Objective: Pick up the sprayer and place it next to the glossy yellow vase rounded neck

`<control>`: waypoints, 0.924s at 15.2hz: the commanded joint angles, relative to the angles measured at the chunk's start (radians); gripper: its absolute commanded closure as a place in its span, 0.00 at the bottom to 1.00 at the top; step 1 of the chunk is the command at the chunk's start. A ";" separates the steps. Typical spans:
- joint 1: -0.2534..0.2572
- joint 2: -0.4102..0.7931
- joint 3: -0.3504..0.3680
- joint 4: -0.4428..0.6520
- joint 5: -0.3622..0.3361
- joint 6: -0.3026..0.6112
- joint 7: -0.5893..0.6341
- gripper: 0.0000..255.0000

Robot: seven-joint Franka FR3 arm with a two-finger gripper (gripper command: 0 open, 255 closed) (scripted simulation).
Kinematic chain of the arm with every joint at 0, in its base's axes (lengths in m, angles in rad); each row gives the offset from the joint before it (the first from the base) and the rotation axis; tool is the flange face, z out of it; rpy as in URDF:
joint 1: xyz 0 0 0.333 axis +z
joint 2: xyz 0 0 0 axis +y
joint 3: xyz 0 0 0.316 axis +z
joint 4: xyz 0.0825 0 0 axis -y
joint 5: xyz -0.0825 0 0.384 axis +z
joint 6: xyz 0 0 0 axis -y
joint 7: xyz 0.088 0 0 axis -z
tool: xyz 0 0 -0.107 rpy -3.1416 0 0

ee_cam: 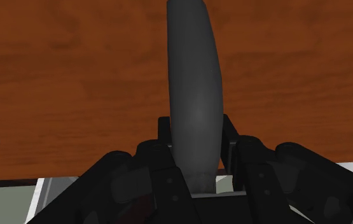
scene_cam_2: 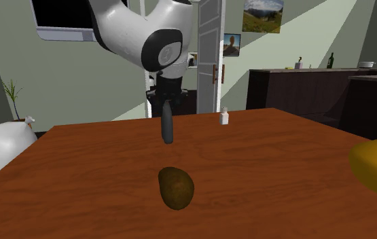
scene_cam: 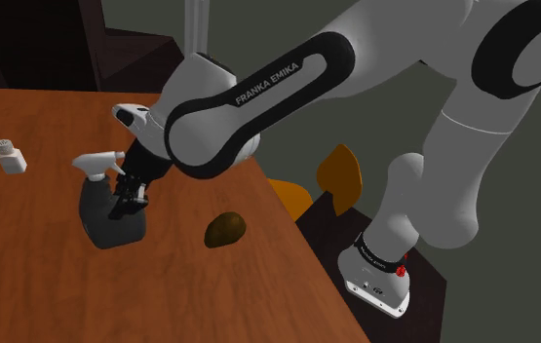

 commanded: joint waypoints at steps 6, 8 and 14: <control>0.008 -0.062 -0.023 0.021 -0.074 -0.080 0.077 1.00; 0.009 -0.078 -0.027 0.029 -0.091 -0.103 0.096 1.00; 0.008 -0.121 -0.036 0.059 -0.138 -0.174 0.145 1.00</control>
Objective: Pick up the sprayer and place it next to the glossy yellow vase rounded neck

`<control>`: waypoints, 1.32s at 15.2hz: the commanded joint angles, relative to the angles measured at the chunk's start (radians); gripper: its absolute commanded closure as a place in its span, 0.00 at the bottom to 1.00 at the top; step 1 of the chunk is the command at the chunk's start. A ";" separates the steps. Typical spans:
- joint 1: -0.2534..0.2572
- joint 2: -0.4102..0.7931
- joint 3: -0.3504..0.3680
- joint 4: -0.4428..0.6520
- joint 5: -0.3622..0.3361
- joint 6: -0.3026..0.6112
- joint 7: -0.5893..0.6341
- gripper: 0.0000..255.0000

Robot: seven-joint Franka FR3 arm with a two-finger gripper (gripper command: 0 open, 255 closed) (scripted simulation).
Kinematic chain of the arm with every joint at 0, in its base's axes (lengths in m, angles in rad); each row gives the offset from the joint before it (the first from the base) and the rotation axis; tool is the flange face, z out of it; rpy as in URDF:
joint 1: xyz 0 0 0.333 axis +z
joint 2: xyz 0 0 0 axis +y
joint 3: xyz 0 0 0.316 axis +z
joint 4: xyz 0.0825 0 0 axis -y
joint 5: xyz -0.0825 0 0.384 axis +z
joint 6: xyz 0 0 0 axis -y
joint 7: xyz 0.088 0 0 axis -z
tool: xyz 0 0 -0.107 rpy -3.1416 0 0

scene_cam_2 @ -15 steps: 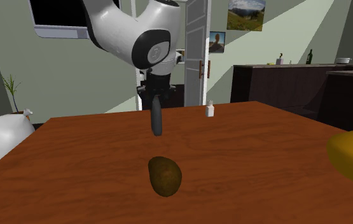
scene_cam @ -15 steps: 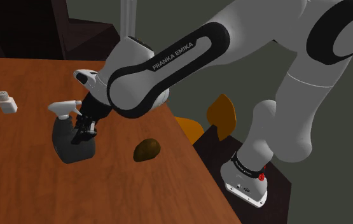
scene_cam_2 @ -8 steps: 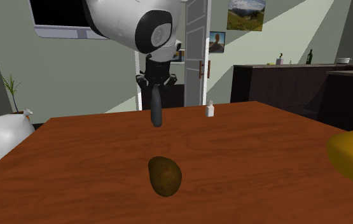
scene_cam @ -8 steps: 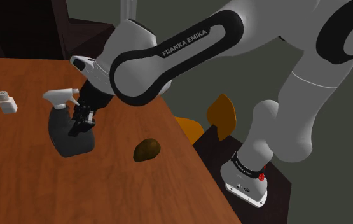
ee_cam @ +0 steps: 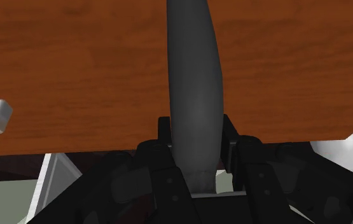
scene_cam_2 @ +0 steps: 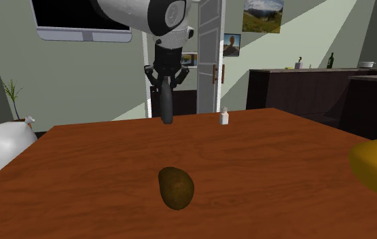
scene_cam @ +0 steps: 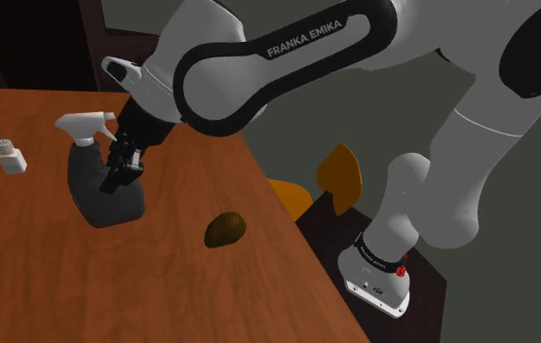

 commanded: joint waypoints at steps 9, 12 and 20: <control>-0.006 -0.059 -0.008 0.065 -0.060 -0.120 0.067 1.00; -0.008 -0.073 -0.010 0.089 -0.075 -0.157 0.084 1.00; -0.014 -0.100 -0.013 0.165 -0.107 -0.256 0.124 1.00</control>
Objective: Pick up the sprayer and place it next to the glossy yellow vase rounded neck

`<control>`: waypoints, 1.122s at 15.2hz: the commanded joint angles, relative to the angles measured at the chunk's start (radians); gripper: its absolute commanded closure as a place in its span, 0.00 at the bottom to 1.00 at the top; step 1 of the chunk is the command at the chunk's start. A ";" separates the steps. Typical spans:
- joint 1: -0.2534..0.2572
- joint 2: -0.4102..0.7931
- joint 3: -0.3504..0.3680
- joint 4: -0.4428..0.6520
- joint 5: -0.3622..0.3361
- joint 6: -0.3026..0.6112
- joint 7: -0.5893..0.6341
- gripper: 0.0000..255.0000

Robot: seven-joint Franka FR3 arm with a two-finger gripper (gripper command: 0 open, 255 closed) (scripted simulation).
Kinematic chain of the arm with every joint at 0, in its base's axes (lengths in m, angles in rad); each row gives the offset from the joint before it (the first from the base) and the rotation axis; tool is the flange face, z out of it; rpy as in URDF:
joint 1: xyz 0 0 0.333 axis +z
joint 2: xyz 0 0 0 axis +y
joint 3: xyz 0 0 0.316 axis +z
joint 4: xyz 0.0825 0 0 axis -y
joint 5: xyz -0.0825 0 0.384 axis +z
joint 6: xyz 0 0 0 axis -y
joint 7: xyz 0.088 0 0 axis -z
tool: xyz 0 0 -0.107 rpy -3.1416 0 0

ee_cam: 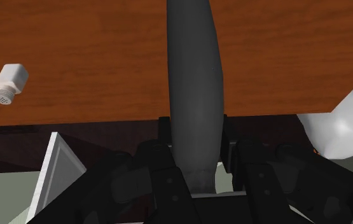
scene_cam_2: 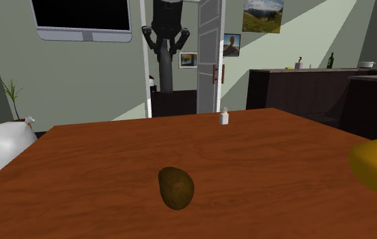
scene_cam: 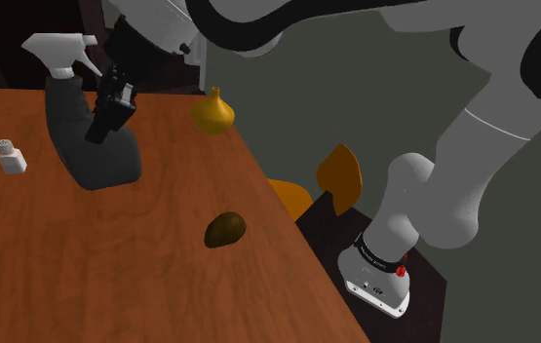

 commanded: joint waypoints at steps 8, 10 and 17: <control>-0.004 -0.019 -0.002 0.097 -0.031 -0.112 0.042 1.00; -0.005 -0.021 -0.003 0.121 -0.036 -0.138 0.050 1.00; -0.035 -0.065 -0.043 0.125 -0.010 -0.204 -0.016 1.00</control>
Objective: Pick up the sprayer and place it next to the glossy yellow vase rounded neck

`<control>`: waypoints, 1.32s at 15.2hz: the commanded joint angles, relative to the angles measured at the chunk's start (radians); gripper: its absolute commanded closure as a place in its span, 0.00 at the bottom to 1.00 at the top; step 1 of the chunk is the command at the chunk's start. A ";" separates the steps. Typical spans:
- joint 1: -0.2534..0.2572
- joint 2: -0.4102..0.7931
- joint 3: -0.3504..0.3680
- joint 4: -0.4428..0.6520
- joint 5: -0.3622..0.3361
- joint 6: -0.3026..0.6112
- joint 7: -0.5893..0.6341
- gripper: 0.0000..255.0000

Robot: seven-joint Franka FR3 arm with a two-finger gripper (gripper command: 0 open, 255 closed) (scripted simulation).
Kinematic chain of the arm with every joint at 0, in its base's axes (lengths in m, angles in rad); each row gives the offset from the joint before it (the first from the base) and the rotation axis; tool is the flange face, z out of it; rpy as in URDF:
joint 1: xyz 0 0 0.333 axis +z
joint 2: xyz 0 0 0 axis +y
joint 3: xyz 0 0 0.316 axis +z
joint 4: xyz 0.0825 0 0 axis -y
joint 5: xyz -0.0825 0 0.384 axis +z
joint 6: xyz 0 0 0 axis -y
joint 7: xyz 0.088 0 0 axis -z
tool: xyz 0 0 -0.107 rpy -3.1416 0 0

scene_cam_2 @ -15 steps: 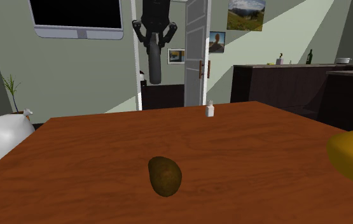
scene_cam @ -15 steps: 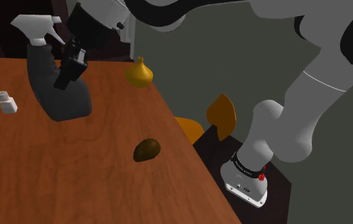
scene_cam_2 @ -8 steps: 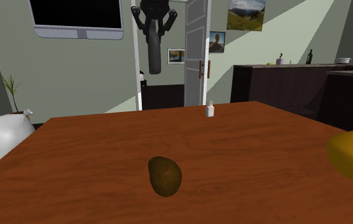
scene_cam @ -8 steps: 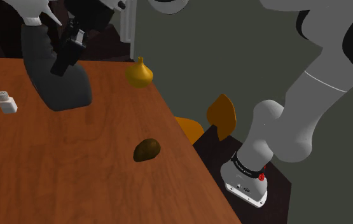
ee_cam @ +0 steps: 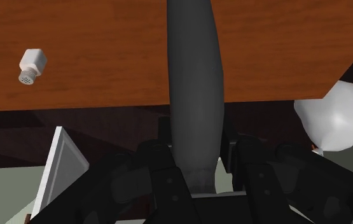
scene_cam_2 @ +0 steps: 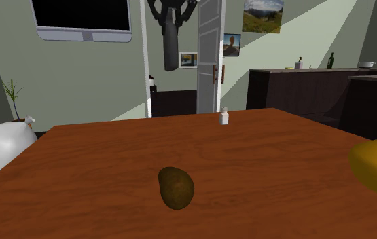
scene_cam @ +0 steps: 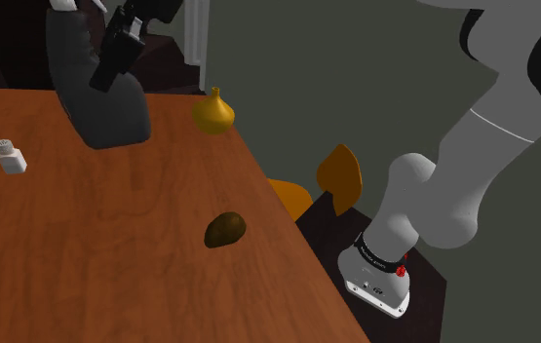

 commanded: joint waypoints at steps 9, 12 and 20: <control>-0.089 -0.096 -0.148 -0.079 0.083 -0.095 -0.256 1.00; -0.115 -0.106 -0.197 -0.081 0.098 -0.130 -0.328 1.00; -0.186 -0.085 -0.329 -0.034 0.132 -0.236 -0.516 1.00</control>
